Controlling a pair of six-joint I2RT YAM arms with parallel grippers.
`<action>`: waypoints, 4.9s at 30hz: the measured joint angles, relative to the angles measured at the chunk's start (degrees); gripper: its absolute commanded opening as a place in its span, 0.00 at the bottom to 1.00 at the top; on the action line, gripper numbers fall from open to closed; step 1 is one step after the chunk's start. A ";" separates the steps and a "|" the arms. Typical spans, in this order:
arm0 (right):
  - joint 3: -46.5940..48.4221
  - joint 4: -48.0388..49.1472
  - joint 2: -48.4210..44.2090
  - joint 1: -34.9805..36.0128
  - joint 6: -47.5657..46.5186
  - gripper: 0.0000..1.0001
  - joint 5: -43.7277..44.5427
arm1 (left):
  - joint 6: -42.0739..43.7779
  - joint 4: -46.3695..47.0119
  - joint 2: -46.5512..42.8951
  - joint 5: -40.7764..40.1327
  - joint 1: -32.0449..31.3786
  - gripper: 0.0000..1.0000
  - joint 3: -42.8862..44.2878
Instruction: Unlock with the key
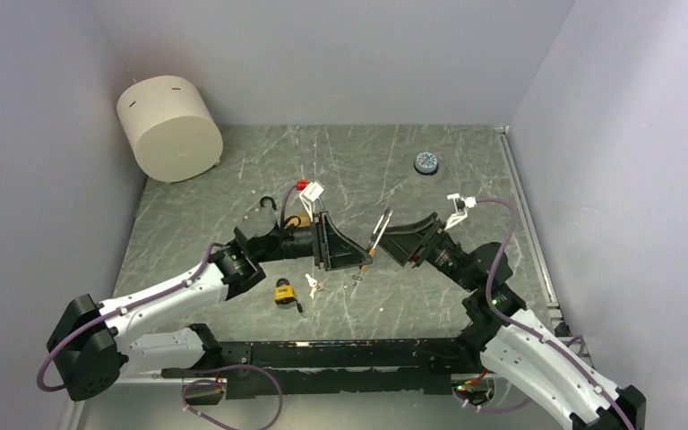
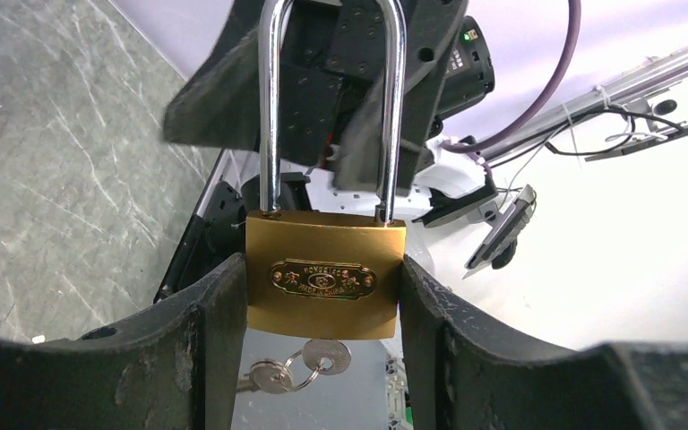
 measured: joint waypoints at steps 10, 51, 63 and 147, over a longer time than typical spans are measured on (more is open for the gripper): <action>-0.72 3.08 -5.44 -0.04 -0.63 0.66 -0.70 | -1.09 7.04 -1.81 2.03 0.00 0.03 -3.50; 13.40 -21.24 31.85 -6.49 -2.40 0.05 1.60 | 18.58 -31.32 10.60 -40.33 -1.75 0.03 4.26; 20.13 -16.57 52.46 -16.15 -7.43 0.26 1.49 | 19.56 -37.66 38.88 -51.74 3.87 0.02 23.41; 53.68 -50.71 80.54 30.36 -21.90 0.00 31.56 | 1.51 -77.94 -22.80 -58.77 11.67 0.94 5.05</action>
